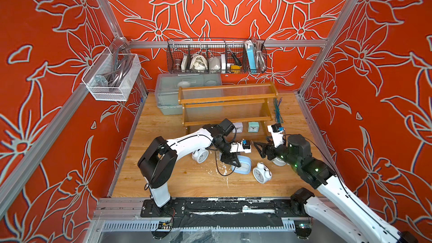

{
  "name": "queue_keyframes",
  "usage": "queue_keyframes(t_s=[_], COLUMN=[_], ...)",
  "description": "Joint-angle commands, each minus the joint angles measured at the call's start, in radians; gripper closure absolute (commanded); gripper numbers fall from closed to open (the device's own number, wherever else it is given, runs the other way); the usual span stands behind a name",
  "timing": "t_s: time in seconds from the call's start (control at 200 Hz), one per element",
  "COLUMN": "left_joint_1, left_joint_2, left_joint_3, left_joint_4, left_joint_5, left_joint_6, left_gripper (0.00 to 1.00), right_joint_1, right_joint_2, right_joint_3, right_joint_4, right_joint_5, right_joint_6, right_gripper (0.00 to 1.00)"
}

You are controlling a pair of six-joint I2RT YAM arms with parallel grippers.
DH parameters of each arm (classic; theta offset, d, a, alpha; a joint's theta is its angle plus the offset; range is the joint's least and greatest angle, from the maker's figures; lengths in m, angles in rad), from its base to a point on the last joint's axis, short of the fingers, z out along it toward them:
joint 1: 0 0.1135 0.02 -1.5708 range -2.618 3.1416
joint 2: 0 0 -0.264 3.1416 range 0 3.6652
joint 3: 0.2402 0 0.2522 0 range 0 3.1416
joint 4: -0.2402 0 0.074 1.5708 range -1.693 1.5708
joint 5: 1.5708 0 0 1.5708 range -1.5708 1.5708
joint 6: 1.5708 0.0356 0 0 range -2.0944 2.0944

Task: Place the alarm clocks on the shelf by style
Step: Pick up the alarm from the center of the board.

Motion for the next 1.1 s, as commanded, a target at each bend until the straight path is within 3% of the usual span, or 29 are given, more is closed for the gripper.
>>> queue_keyframes(t_s=[0.0, 0.105, 0.48, 0.806, 1.096], left_joint_1=[0.041, 0.069, 0.172, 0.202, 0.202], left_joint_2=[-0.084, -0.141, -0.368, -0.452, -0.517], left_joint_3=[-0.007, -0.016, -0.143, -0.180, -0.220], left_joint_4=[-0.067, -0.112, -0.168, -0.246, -0.222], left_joint_5=[0.087, 0.102, 0.127, 0.128, 0.140], left_joint_6=[0.030, 0.048, 0.061, -0.003, -0.055], left_gripper=[0.67, 0.67, 0.67, 0.67, 0.67], right_joint_1=[-0.003, -0.002, 0.037, 0.238, 0.277], right_joint_2=[0.015, 0.050, 0.172, 0.302, 0.400], right_joint_3=[0.023, 0.045, 0.140, 0.242, 0.288], right_joint_4=[0.022, 0.025, 0.054, -0.010, 0.000], right_joint_5=[-0.098, -0.229, -0.482, -0.487, -0.522], right_joint_6=[0.007, -0.038, -0.110, -0.288, -0.324], right_gripper=[0.20, 0.21, 0.24, 0.23, 0.25])
